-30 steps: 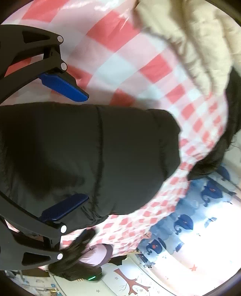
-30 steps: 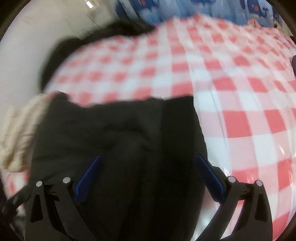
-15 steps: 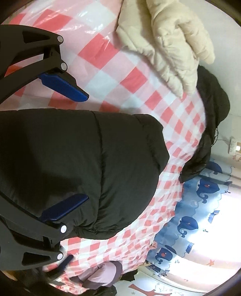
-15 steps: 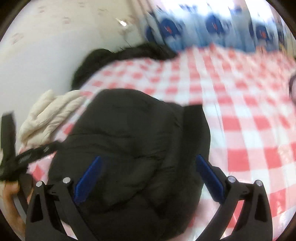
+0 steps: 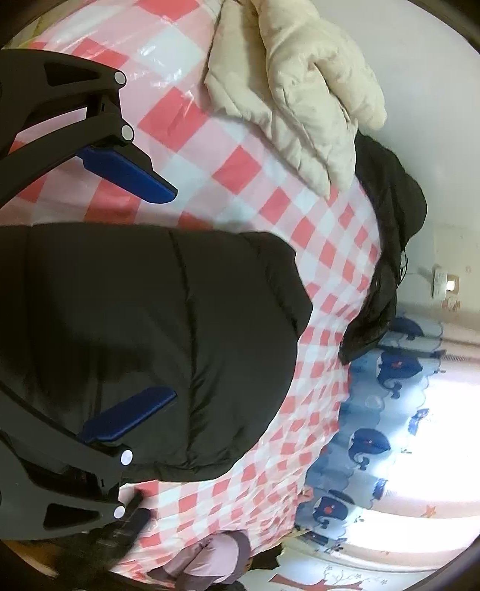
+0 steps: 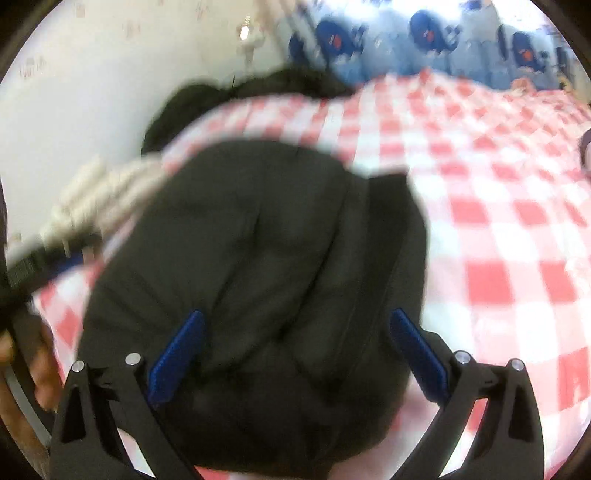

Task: Fold large clothes
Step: 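Open both tools and lift them off the folded jacket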

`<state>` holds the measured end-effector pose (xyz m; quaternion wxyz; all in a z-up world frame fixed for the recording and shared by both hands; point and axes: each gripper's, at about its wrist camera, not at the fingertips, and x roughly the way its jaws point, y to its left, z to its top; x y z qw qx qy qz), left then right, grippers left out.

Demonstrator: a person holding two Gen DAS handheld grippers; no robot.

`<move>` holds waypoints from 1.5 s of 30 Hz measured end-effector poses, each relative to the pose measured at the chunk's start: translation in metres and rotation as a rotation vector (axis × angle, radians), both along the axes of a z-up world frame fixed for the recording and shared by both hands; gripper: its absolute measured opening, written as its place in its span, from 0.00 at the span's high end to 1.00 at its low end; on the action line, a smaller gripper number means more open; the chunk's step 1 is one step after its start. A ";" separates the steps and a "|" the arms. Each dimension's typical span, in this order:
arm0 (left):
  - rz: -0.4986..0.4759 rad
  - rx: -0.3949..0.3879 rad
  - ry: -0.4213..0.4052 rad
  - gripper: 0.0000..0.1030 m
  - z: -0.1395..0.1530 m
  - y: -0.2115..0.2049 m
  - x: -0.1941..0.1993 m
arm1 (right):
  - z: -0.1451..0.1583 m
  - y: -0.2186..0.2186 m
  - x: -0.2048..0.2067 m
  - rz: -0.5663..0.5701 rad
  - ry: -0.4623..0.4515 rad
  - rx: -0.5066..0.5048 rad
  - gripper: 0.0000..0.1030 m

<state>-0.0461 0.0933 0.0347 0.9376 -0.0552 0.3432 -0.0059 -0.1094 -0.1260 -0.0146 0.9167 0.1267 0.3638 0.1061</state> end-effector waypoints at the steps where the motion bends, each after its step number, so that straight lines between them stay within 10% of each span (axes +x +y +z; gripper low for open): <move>1: -0.007 0.002 0.002 0.08 0.000 -0.004 0.000 | 0.009 -0.005 0.006 -0.022 -0.035 0.008 0.05; 6: -0.043 0.040 -0.009 0.08 0.003 -0.019 -0.002 | 0.020 -0.009 0.060 -0.069 -0.053 -0.044 0.05; 14: -0.072 0.044 -0.020 0.08 0.007 -0.029 -0.010 | -0.047 -0.011 0.126 -0.025 0.137 0.017 0.05; 27: -0.081 0.038 -0.047 0.08 0.026 -0.034 -0.026 | 0.019 -0.009 0.012 0.027 -0.104 0.019 0.05; 34: -0.053 0.080 -0.087 0.08 0.063 -0.037 -0.081 | -0.024 0.025 0.005 0.129 0.169 -0.145 0.05; 45: -0.060 0.126 -0.073 0.08 0.091 -0.030 -0.178 | 0.069 0.030 -0.081 0.085 0.016 -0.126 0.05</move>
